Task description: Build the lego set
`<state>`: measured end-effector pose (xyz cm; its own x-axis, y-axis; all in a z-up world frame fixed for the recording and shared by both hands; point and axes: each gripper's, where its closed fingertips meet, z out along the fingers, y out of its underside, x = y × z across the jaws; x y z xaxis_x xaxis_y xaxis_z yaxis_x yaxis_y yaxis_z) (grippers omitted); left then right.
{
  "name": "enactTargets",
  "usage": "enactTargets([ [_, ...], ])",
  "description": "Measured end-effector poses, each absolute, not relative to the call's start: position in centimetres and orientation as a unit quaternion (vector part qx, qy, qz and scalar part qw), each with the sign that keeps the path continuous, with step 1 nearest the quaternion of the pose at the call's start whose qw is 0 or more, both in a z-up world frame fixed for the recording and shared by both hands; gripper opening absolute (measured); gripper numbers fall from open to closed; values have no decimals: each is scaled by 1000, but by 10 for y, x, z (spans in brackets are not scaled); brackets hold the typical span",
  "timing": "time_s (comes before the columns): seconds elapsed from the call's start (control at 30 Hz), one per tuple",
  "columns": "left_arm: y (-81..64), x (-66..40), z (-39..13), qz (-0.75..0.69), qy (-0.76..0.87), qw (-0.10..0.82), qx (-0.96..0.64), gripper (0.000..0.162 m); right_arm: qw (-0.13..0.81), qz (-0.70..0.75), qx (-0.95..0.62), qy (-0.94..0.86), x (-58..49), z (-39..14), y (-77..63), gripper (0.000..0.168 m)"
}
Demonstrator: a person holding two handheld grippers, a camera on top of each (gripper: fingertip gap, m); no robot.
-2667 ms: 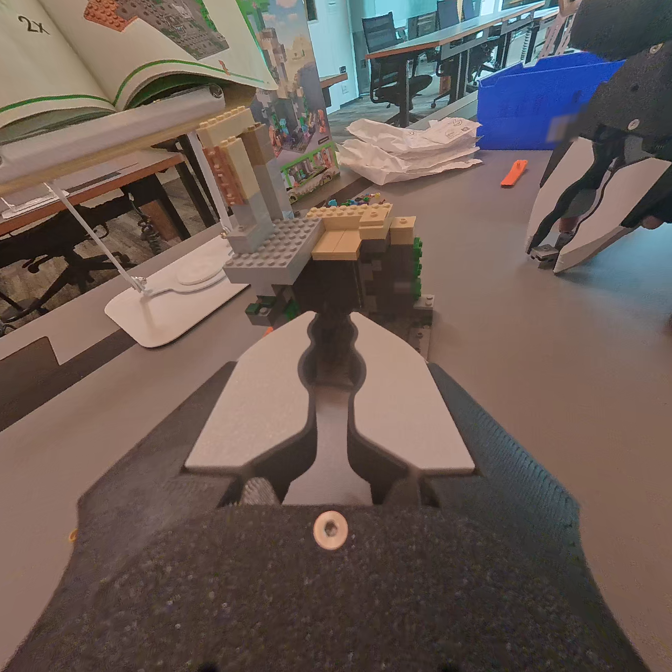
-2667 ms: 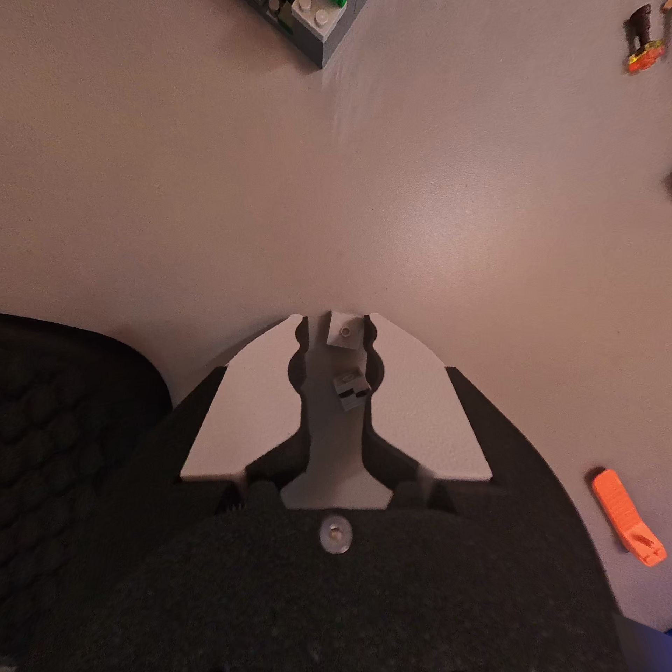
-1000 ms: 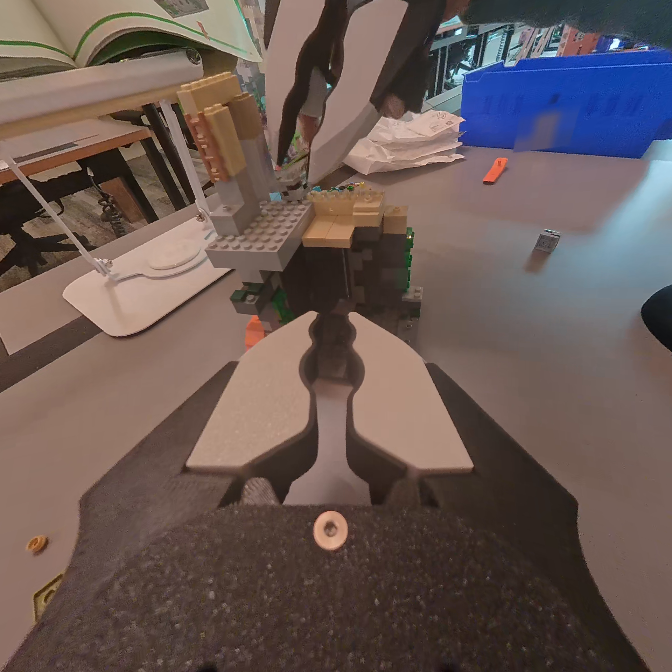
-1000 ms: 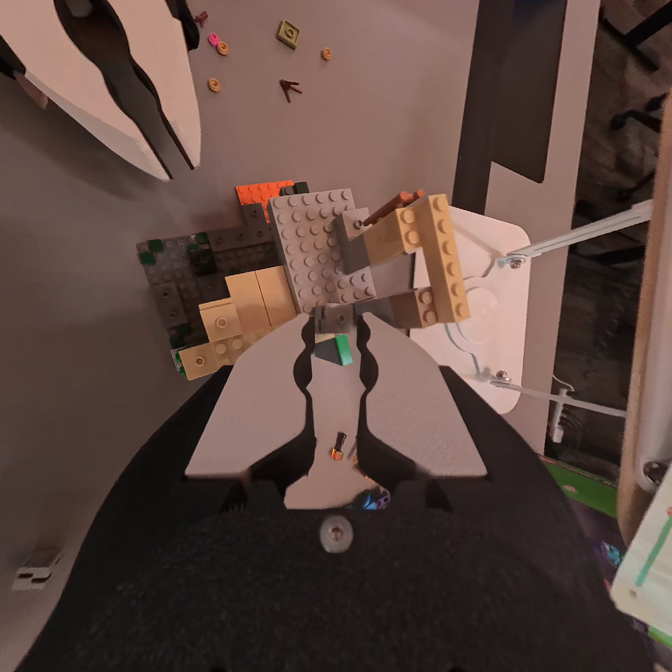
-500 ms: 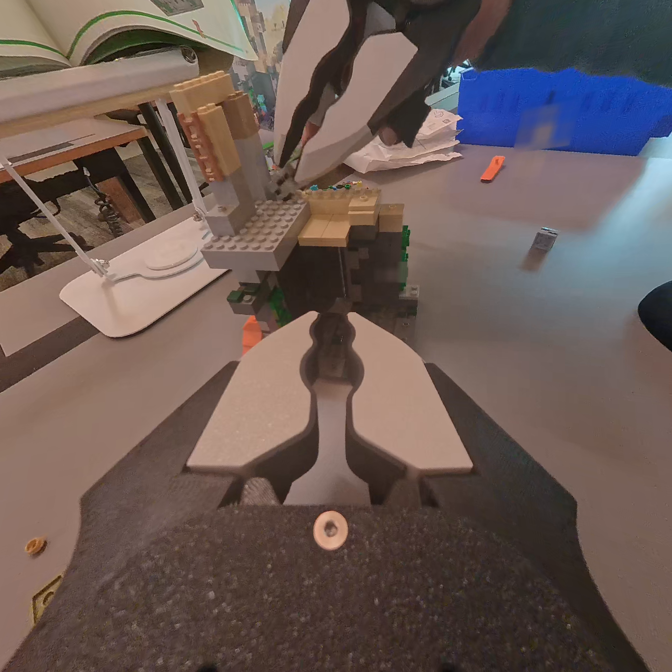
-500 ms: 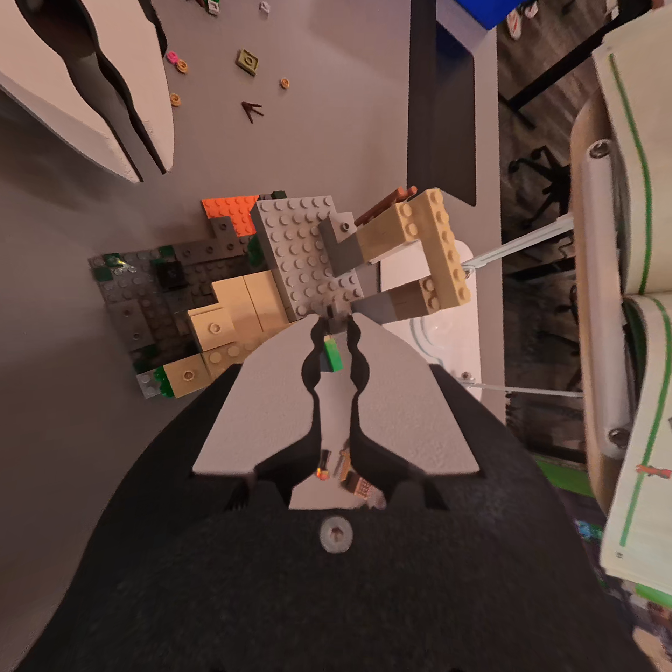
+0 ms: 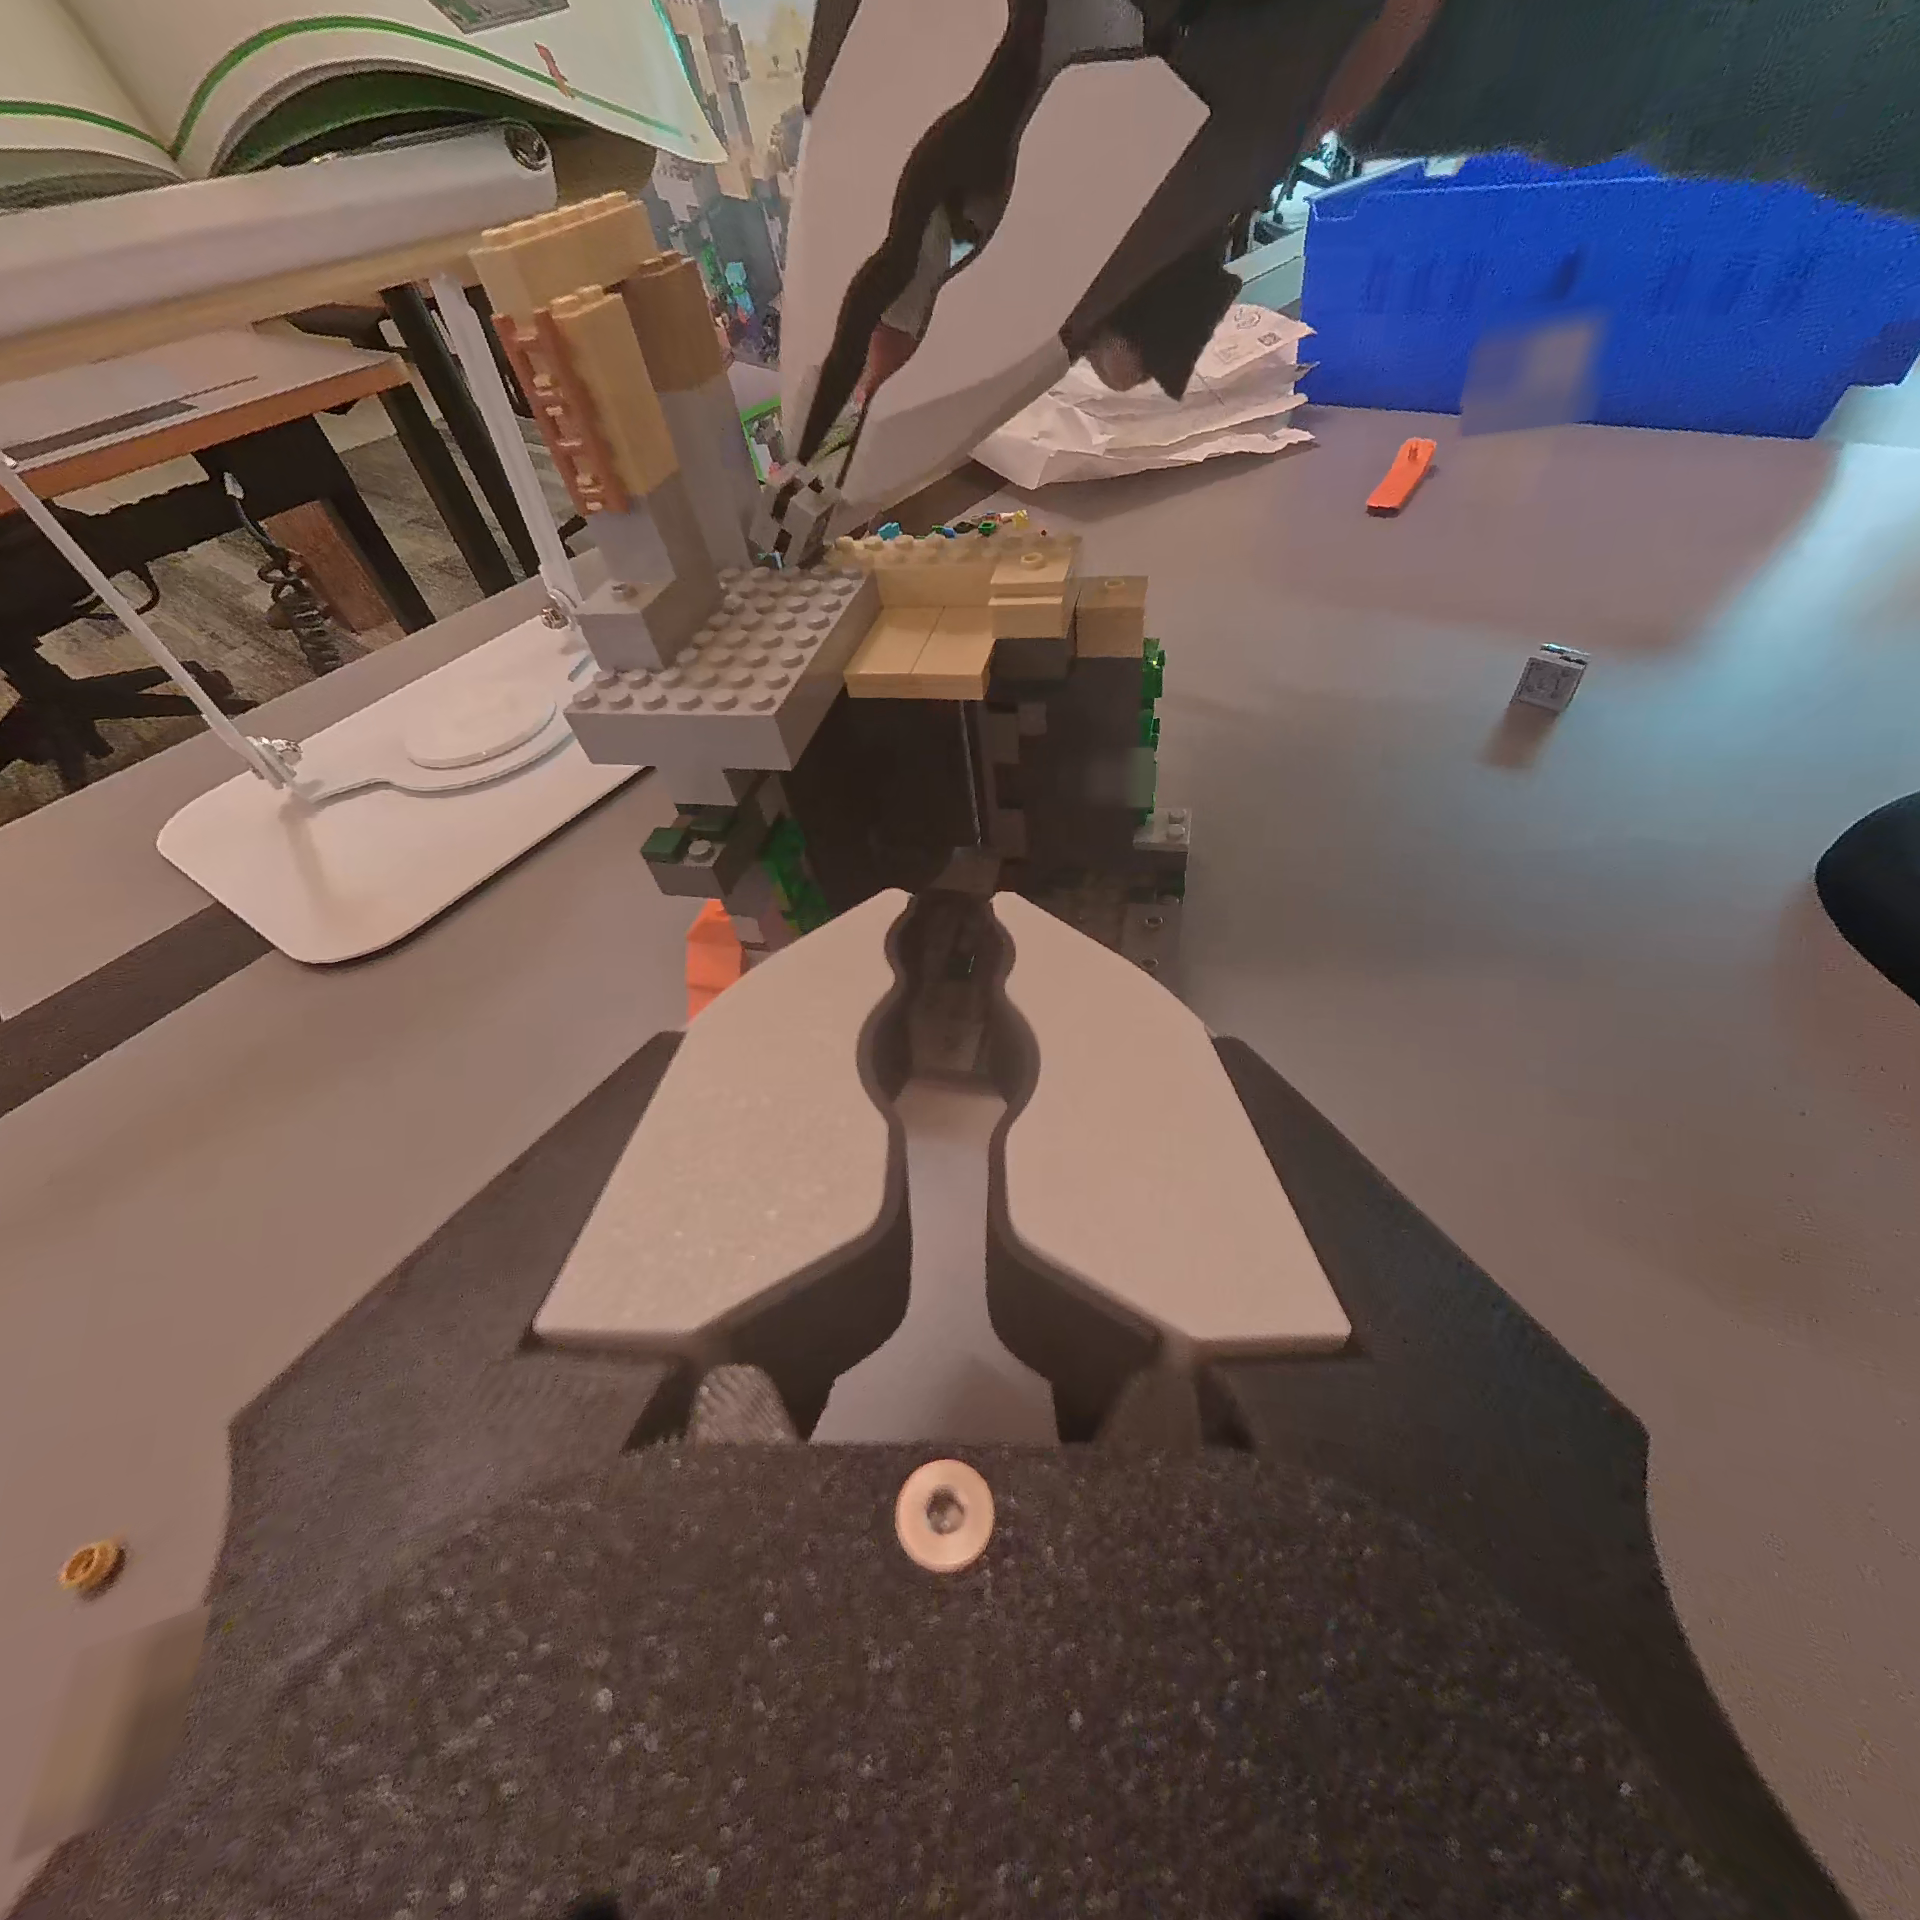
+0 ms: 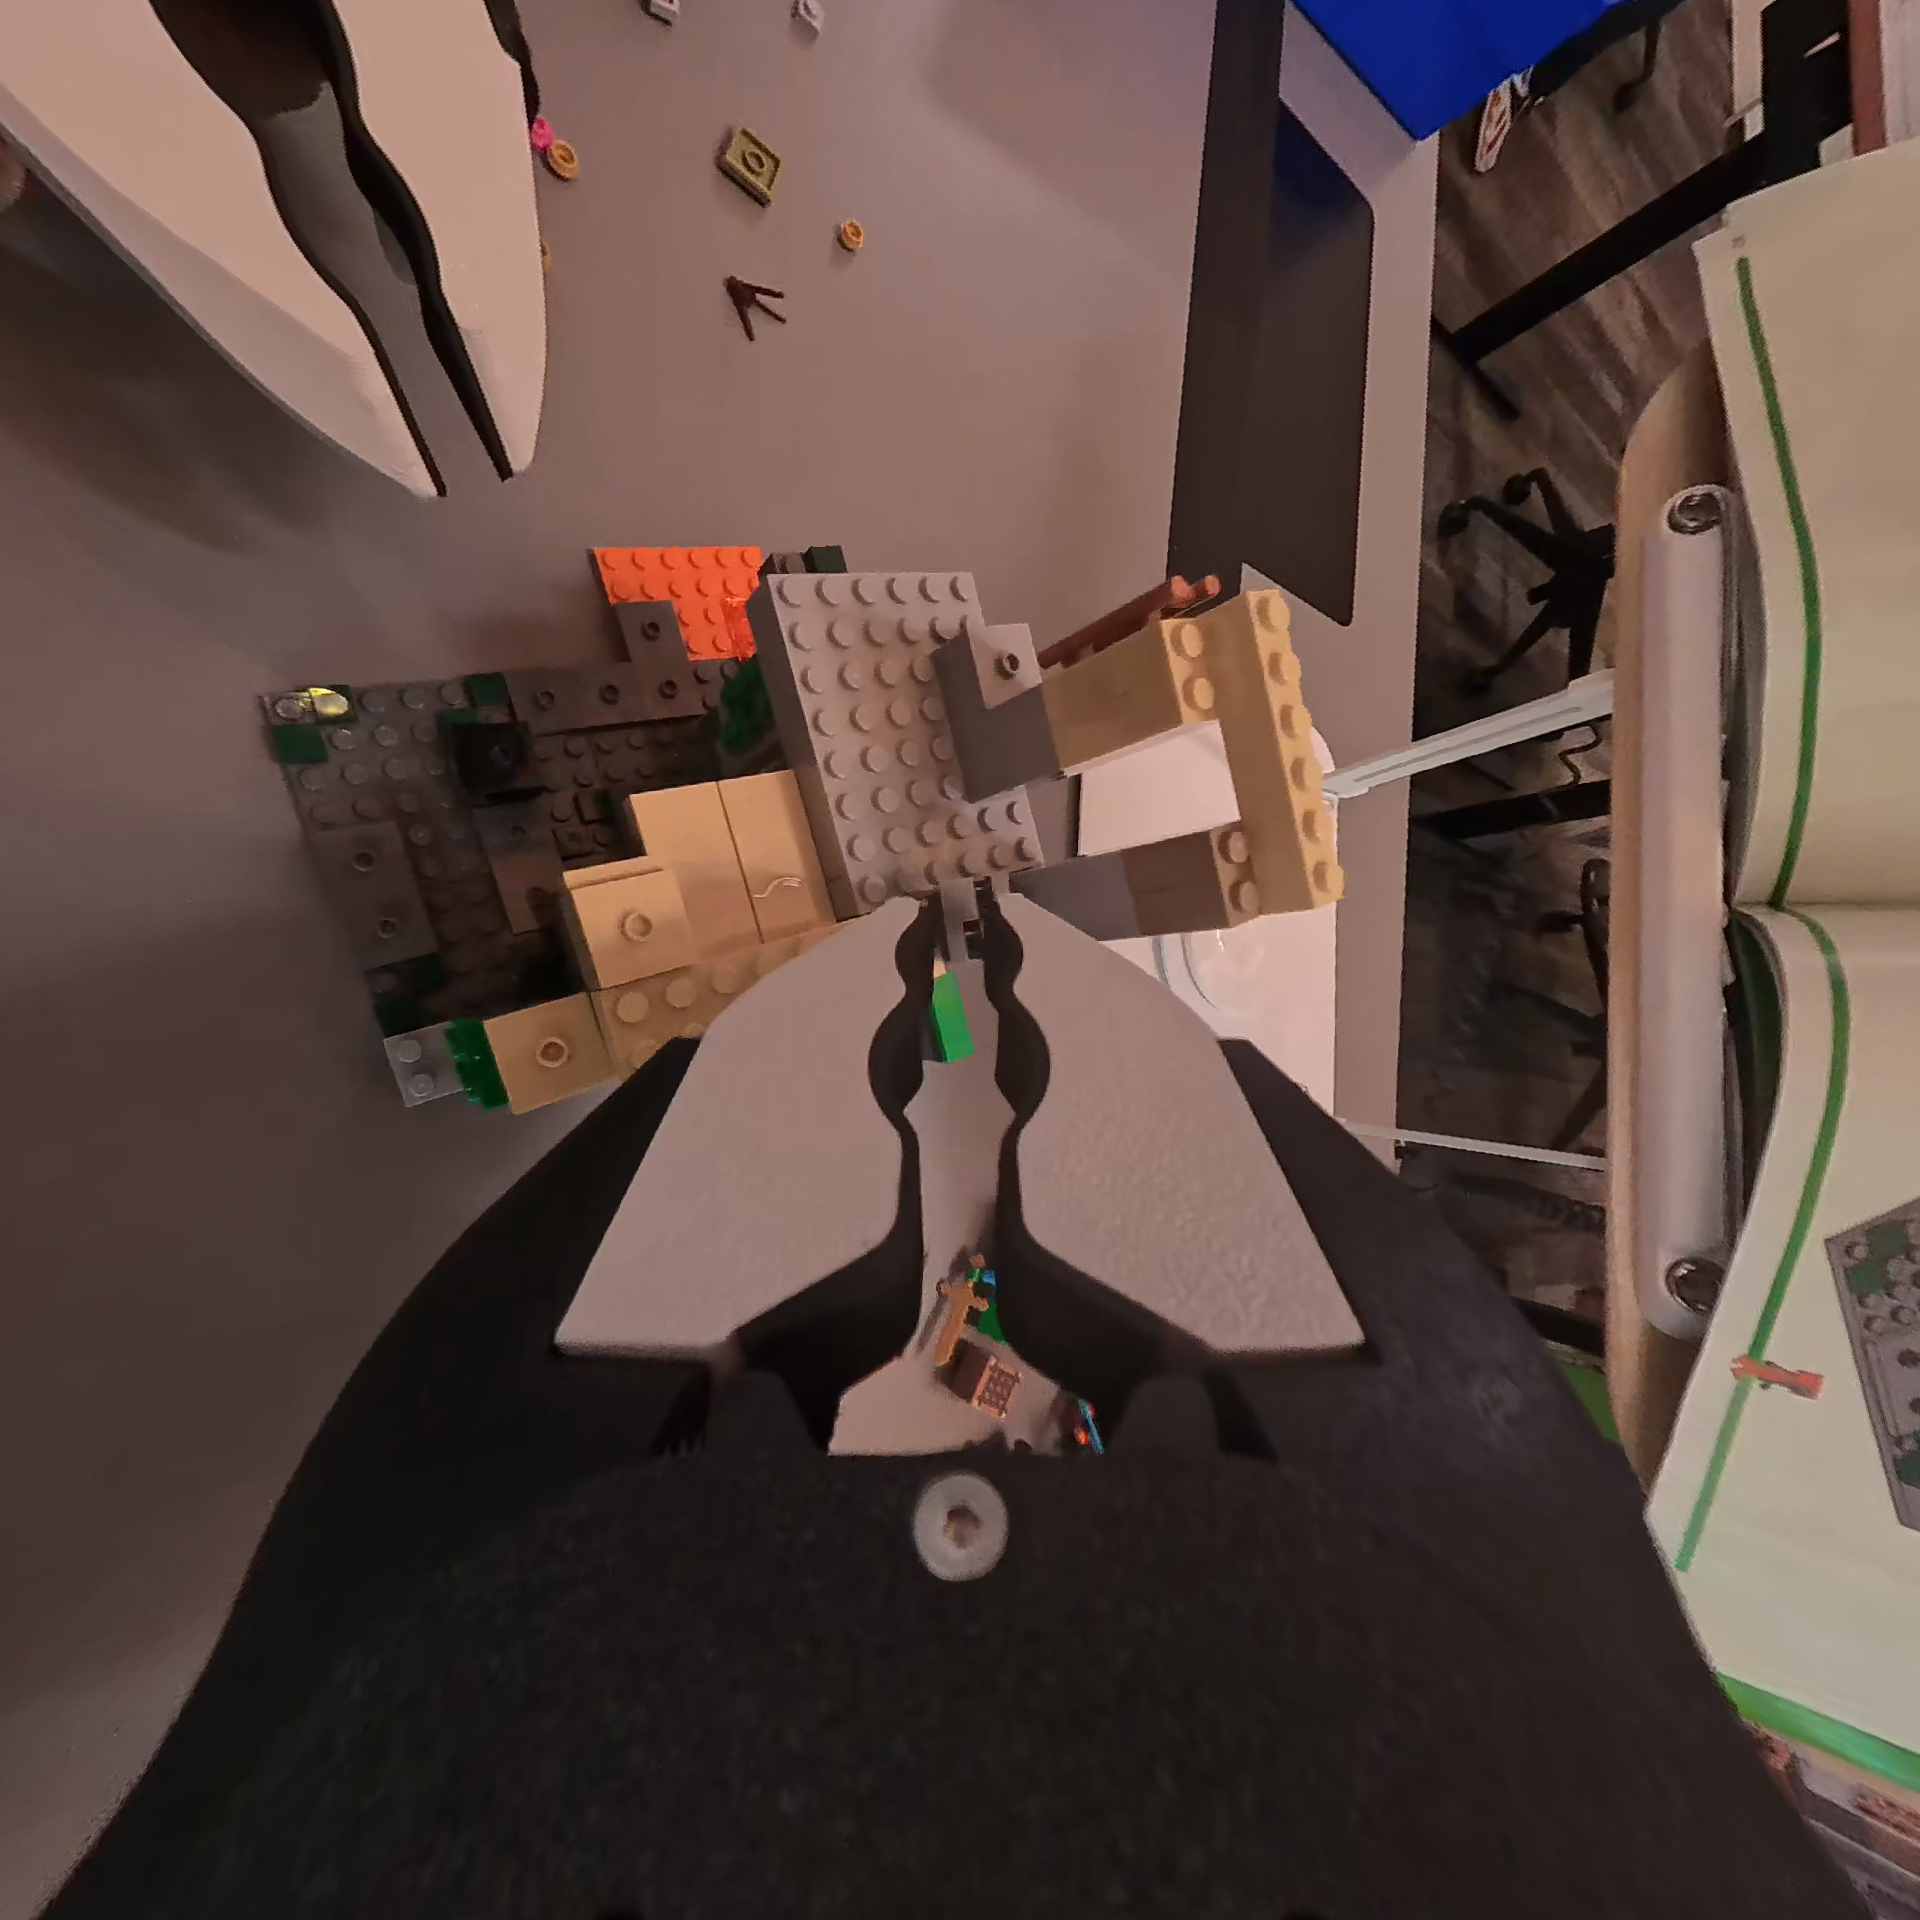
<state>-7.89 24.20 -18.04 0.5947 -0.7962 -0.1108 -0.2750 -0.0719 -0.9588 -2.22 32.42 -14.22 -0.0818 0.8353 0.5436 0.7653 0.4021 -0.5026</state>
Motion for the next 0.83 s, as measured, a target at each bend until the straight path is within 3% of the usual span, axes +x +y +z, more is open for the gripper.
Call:
enactTargets([
  [0.83,242,-79,-181,-233,389,560,-694,9,385,63,-556,-734,-22,-149,327,10],
])
